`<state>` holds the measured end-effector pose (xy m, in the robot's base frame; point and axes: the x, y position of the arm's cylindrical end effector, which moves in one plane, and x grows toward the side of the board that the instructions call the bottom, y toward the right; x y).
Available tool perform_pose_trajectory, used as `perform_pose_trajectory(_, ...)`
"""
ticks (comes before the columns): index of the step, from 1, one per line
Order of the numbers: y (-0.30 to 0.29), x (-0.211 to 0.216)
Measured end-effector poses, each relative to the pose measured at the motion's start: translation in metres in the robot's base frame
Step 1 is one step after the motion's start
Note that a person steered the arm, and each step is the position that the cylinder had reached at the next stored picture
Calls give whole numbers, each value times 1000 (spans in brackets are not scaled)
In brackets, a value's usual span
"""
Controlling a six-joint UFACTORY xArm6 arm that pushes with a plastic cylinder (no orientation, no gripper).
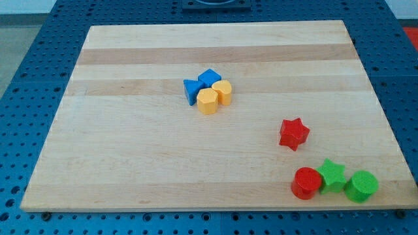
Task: Place the red circle to the left side of red star
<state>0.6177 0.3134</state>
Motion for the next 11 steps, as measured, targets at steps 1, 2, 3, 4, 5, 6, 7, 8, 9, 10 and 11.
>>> perform_pose_trajectory(1, -24, 0)
perform_pose_trajectory(2, -48, -1)
perform_pose_trajectory(3, -61, 0)
perform_pose_trajectory(4, -75, 0)
perform_pose_trajectory(5, -88, 1)
perform_pose_trajectory(6, -101, 0)
perform_pose_trajectory(7, -111, 0)
perform_pose_trajectory(8, -125, 1)
perform_pose_trajectory(9, -141, 1)
perform_pose_trajectory(10, -155, 1)
perform_pose_trajectory(11, -160, 1)
